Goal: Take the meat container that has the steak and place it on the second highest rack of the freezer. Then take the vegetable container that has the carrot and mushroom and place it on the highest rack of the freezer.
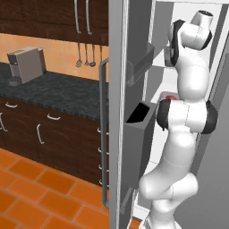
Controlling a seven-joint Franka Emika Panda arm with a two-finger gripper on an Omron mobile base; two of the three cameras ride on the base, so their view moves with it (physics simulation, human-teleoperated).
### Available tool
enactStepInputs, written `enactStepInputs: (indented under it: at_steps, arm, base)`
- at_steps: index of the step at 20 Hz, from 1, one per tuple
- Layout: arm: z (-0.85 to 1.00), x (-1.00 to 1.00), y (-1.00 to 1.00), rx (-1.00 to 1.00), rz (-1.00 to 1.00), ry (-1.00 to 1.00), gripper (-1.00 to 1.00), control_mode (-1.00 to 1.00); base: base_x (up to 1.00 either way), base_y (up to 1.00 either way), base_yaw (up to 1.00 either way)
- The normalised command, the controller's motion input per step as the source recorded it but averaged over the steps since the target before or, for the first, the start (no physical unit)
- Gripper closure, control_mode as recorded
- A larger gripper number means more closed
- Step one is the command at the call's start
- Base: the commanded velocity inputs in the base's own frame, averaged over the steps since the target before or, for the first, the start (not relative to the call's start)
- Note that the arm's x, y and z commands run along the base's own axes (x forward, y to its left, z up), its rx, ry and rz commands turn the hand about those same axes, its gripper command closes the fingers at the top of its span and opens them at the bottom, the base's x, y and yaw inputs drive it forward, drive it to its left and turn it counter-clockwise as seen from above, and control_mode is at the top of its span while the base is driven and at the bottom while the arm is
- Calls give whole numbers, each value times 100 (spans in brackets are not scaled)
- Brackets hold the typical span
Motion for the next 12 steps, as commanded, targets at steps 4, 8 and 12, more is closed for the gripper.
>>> enactStepInputs:
  at_steps: [4,8,12]
  arm:
    - [4,-1,27,-14,0,-3,-100,-100]
    - [12,-3,4,-10,0,-6,-100,-100]
    - [0,-21,0,-3,0,-27,-100,-100]
  base:
    - [0,0,0]
    - [0,0,0]
    - [0,0,0]
